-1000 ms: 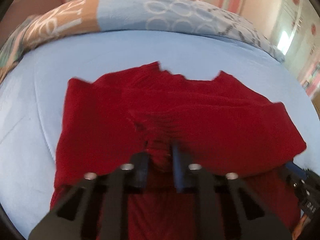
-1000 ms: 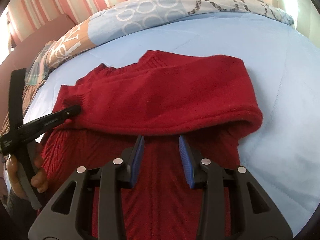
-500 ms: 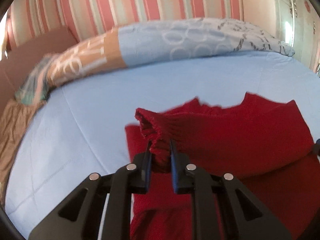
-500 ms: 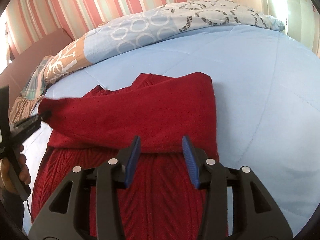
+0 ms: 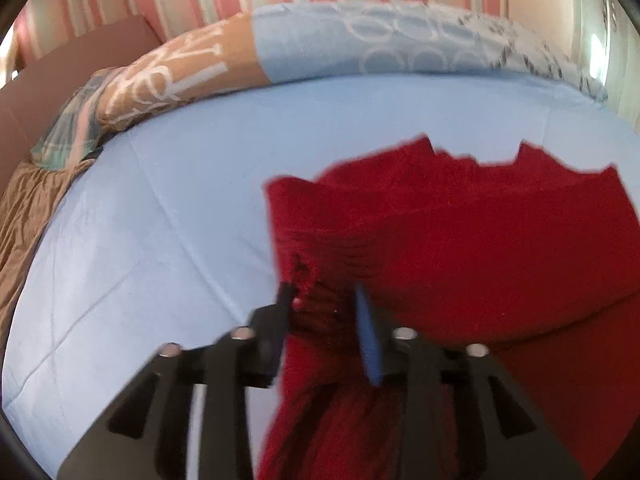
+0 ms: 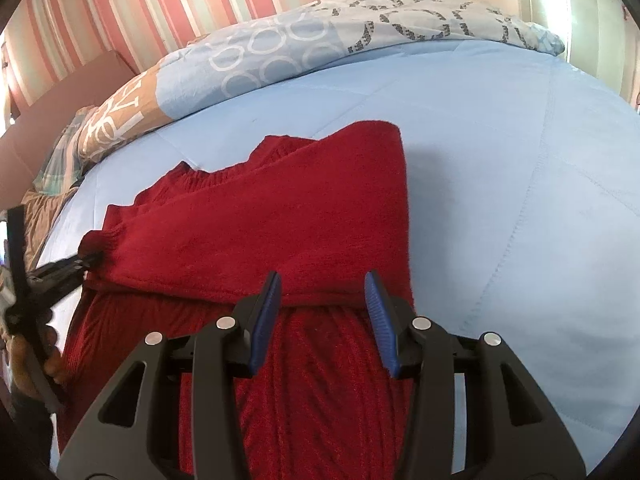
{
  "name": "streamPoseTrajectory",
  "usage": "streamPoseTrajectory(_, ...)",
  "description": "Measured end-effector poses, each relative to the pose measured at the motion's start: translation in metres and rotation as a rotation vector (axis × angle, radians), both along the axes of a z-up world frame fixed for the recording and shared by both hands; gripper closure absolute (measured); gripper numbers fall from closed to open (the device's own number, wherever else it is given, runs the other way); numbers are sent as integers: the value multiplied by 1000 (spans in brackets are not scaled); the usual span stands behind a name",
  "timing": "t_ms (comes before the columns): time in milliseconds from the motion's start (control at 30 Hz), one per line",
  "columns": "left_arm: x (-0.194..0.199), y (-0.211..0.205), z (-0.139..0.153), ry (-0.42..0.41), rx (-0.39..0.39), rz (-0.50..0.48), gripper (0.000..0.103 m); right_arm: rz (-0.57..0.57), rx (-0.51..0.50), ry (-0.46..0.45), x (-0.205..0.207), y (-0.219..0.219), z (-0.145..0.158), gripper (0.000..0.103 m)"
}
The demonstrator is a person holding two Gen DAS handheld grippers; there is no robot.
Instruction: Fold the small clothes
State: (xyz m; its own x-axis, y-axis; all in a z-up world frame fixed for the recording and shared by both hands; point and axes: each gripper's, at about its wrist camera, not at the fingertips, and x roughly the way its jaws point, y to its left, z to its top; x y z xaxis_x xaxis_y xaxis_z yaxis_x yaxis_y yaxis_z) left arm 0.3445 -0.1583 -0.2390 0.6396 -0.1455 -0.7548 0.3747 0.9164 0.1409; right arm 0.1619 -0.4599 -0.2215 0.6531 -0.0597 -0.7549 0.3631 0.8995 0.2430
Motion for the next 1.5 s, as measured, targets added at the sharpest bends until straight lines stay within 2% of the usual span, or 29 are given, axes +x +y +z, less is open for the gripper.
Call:
streamPoseTrajectory(67, -6, 19, 17, -16, -44, 23, 52, -1, -8, -1, -2, -1, 2, 58)
streamPoseTrajectory(167, -9, 38, 36, -2, -136, 37, 50, -2, -29, -1, 0, -1, 4, 57)
streamPoseTrajectory(267, -4, 25, 37, 57, -189, -24, 47, -2, -32, 14, 11, -2, 3, 56)
streamPoseTrajectory(333, 3, 2, 21, 85, -149, -43, 42, 14, -27, 37, 21, -2, -2, 53)
streamPoseTrajectory(467, 17, -21, -17, 131, -14, 1, 41, 25, -13, 93, 34, -8, -14, 52)
streamPoseTrajectory(533, 19, -17, -22, 133, -20, 15, 30, 22, 34, 120, 37, -17, -24, 52)
streamPoseTrajectory(600, 23, -11, -26, 146, -46, 38, 22, 22, 65, 126, 37, -22, -30, 52)
streamPoseTrajectory(700, 27, -3, -31, 175, -92, 46, 21, 28, 52, 135, 38, -21, -33, 52)
streamPoseTrajectory(767, 24, -4, -28, 155, -78, 38, 21, 33, 28, 137, 38, -17, -33, 52)
streamPoseTrajectory(867, 8, -6, -14, 101, -55, 10, 23, 68, -3, 76, 29, -7, -16, 51)
streamPoseTrajectory(967, -24, 4, 7, 29, -48, -7, 23, 112, -1, -74, 0, 8, 14, 49)
streamPoseTrajectory(1033, -47, 11, 13, -1, -37, -10, 23, 130, -6, -108, -15, 17, 21, 49)
streamPoseTrajectory(1167, -92, 30, 15, -24, -25, -3, 23, 133, -64, -94, -47, 39, 25, 49)
streamPoseTrajectory(1233, -110, 40, 11, -20, -9, 27, 23, 112, -55, -85, -65, 46, 24, 49)
streamPoseTrajectory(1300, -126, 55, 7, 2, -31, 46, 23, 118, -42, -71, -75, 54, 23, 49)
streamPoseTrajectory(1467, -156, 82, 12, 35, -74, 103, 22, 123, -96, -54, -101, 74, 31, 49)
streamPoseTrajectory(1500, -162, 87, 15, 45, -74, 117, 20, 120, -96, -58, -107, 78, 33, 48)
